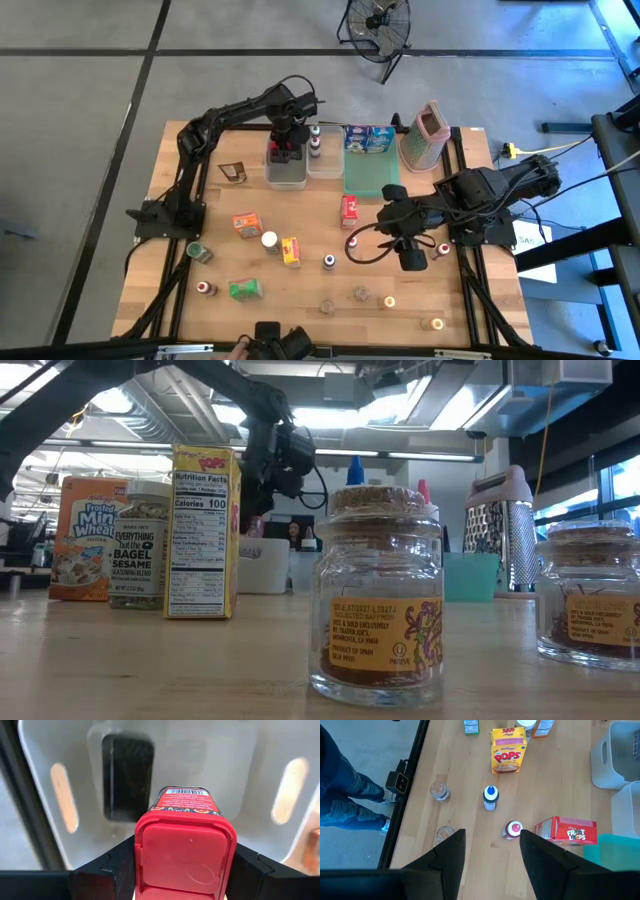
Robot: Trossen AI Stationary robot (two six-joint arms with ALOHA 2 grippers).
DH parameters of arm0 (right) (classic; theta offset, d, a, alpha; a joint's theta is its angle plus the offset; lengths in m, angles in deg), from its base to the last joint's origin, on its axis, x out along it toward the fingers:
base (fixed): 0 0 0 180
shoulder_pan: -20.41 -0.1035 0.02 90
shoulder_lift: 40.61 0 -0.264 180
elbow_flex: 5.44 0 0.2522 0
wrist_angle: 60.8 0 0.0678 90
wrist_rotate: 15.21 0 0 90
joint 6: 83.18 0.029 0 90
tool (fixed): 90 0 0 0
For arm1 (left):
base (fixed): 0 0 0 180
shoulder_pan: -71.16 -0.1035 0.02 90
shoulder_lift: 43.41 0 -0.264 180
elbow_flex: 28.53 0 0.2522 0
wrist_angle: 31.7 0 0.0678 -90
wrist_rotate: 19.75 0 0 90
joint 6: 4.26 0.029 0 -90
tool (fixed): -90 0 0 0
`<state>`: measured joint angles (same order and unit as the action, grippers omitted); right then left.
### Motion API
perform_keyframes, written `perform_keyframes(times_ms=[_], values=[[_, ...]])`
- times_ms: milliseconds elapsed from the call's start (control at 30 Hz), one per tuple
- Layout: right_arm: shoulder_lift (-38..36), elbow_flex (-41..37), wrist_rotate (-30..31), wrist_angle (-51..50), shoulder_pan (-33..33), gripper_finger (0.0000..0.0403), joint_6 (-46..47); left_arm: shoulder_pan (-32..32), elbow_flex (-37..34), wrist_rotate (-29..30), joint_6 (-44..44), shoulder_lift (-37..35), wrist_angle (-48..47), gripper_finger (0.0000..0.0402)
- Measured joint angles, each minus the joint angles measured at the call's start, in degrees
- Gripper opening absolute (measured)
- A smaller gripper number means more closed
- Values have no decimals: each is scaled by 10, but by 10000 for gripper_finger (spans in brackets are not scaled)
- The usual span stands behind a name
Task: Pick & Place Kitchen Items
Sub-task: Put the red seasoning can into the gray bin
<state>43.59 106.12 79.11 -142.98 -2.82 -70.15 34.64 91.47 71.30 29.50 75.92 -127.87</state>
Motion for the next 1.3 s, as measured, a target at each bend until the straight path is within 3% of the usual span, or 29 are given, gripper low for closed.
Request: perform_keyframes(times_ms=[267,967,1300], values=[[-3,0,0,0,0,190,0,-8,0,44,-6,0,-33,221],[-7,0,1,-4,4,190,-4,-7,0,4,7,1,49,221],[-7,0,0,-9,7,190,-2,1,3,3,23,31,41,221]])
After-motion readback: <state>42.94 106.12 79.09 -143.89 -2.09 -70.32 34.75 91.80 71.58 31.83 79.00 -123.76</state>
